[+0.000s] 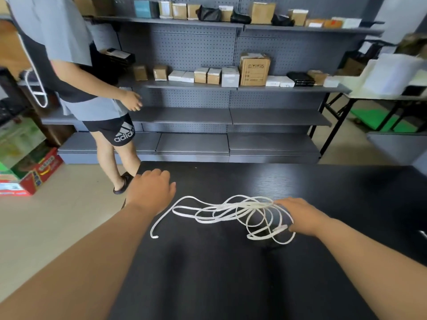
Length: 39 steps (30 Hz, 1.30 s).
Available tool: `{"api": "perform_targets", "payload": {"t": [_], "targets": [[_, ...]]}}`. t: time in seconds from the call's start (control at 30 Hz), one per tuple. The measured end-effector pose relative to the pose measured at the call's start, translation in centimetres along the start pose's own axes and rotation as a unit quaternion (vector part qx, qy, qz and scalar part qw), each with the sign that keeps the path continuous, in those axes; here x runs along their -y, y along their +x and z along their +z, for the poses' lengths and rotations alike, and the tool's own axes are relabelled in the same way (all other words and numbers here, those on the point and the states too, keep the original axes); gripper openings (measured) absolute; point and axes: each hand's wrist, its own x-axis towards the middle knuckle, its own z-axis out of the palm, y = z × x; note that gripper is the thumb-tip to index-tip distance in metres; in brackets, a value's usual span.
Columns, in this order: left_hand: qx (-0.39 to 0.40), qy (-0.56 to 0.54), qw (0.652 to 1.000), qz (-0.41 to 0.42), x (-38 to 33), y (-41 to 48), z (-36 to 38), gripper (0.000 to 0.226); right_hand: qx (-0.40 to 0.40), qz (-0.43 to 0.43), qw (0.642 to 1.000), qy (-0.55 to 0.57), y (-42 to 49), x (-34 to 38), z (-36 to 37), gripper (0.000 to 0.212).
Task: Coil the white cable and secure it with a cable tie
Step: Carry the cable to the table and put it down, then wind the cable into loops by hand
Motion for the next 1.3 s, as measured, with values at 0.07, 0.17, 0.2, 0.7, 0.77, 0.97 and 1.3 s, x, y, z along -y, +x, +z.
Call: {"api": "perform_targets", "payload": {"t": [0.07,0.17,0.2,0.7,0.77,0.97,1.3], "targets": [[-0.002,-0.001,1.000,0.004,-0.1,0.0,-0.4,0.036,-0.025,0.029,0.999,0.011,-0.7,-0.7,-0.2,0.058],[0.000,-0.003,1.000,0.011,-0.2,0.0,-0.8,0.036,-0.056,0.046,0.997,0.022,-1.1,-1.1,-0.1,0.061],[0.000,-0.003,1.000,0.013,-0.2,-0.1,-1.0,0.036,-0.066,0.047,0.996,0.028,-1.2,-1.0,0.0,0.060],[-0.022,-0.005,1.000,0.020,1.7,-0.7,-2.2,0.036,-0.158,-0.020,0.982,0.099,0.4,6.5,0.6,0.038],[-0.022,-0.004,1.000,0.020,1.9,-0.8,-2.2,0.035,-0.157,-0.033,0.982,0.102,0.5,7.7,1.0,0.036],[-0.018,-0.008,1.000,0.024,2.3,-0.8,-1.7,0.036,-0.143,-0.040,0.982,0.120,0.7,10.5,2.9,0.033],[-0.020,-0.014,0.999,0.040,3.5,-0.8,-0.6,0.033,-0.066,-0.095,0.990,0.082,2.2,16.7,6.2,0.034]]}}
